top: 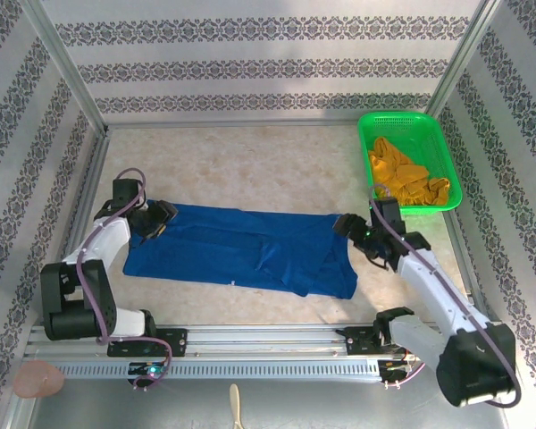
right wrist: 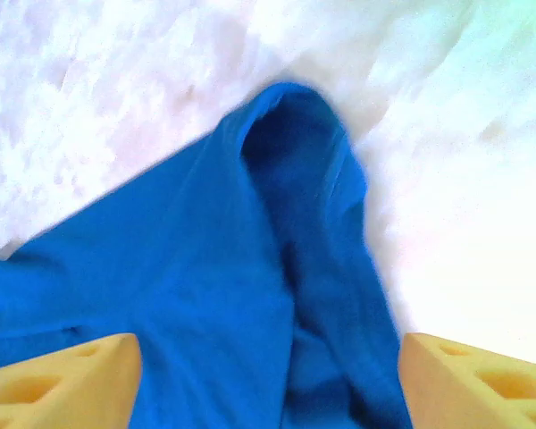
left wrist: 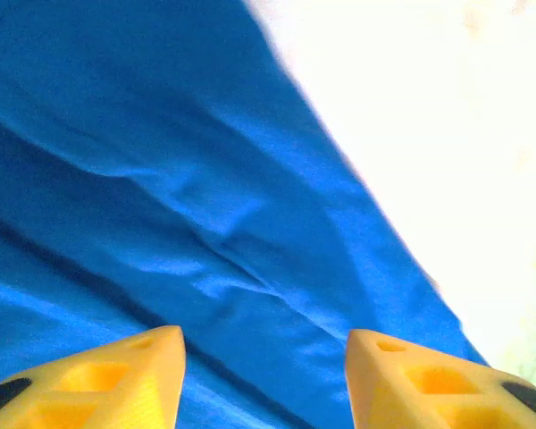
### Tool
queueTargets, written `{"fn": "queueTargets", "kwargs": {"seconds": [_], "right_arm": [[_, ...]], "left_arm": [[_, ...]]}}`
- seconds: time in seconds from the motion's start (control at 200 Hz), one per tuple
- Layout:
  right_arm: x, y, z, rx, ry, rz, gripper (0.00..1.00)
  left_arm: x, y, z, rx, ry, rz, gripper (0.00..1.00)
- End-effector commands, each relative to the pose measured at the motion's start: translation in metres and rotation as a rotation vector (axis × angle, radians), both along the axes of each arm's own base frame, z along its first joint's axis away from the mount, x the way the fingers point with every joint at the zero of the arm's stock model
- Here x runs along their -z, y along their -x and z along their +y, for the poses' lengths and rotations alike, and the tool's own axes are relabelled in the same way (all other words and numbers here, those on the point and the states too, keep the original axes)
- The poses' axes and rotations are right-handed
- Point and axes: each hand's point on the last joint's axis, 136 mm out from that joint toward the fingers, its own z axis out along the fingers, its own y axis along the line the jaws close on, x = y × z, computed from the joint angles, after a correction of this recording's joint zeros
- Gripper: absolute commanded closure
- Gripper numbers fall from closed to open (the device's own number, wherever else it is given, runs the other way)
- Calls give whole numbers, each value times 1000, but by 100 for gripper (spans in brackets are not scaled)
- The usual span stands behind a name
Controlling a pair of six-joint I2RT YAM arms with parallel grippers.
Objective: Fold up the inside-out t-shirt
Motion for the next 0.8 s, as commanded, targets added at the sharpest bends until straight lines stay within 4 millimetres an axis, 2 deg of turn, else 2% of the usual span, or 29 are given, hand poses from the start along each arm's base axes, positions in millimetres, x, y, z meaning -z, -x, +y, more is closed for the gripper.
{"fn": "queueTargets", "kwargs": {"seconds": [0.0,0.13,0.27,0.45,0.61,0.794], "right_arm": [[17,2,-6,-113,61,86,20],[30,-11,8,-209,17,120,19],[43,-12,15,-245,-14,156,19],[60,-2,13,-225,-14,203,20],[75,8,18,-217,-57,245,20],[83,20,23,-218,-78,258,19]], "left_arm": [[-19,9,-44,137,79,-28,47],[-31,13,-101,256,95,-65,45],[-36,17,-163,379,100,-91,45],[-21,19,-228,477,122,-81,45],[1,26,-262,534,115,-45,45],[21,32,-278,553,108,-16,45]]}}
